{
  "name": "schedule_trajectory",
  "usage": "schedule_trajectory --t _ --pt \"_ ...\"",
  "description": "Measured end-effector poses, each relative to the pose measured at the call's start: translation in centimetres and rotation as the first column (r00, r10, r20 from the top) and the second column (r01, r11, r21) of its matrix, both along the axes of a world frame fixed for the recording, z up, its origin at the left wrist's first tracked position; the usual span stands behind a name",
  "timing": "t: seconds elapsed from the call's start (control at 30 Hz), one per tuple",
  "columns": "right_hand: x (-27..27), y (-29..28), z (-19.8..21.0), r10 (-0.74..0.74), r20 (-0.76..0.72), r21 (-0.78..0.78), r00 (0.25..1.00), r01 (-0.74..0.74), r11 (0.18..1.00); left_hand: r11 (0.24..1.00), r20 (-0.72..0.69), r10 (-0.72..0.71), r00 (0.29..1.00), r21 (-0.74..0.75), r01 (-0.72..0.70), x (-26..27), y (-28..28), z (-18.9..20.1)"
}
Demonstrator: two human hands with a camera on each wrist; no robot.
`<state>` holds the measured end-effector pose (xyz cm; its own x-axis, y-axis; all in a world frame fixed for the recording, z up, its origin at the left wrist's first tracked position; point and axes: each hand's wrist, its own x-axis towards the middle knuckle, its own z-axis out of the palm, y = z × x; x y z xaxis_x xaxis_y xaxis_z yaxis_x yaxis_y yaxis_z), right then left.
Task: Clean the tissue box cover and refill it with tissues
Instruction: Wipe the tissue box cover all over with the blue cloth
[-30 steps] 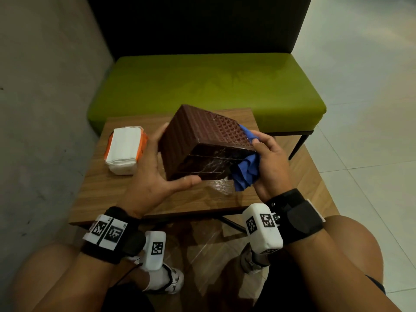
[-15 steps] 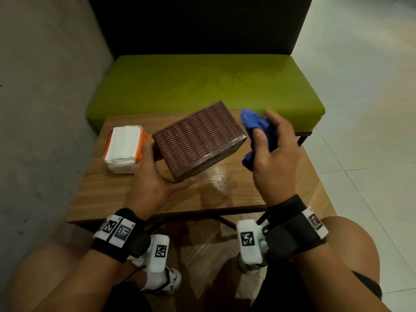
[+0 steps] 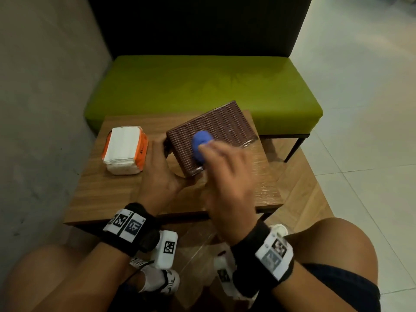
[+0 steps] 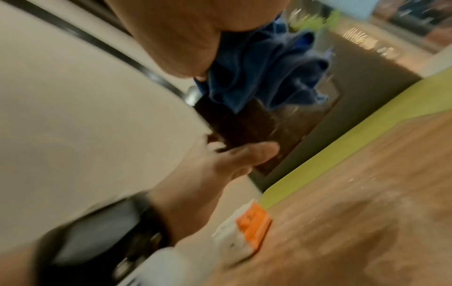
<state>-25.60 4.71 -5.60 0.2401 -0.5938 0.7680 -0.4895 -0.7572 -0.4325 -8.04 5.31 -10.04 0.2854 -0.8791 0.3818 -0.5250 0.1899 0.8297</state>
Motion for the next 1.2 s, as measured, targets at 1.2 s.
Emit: schedule_trajectory --t 1.2 --pt "-1.3 -6.4 2.2 -0.012 0.018 0.176 1.0 0.009 0.984 1.0 0.01 -0.005 1.0 0.009 0.005 1.0 -0.7 -1.7"
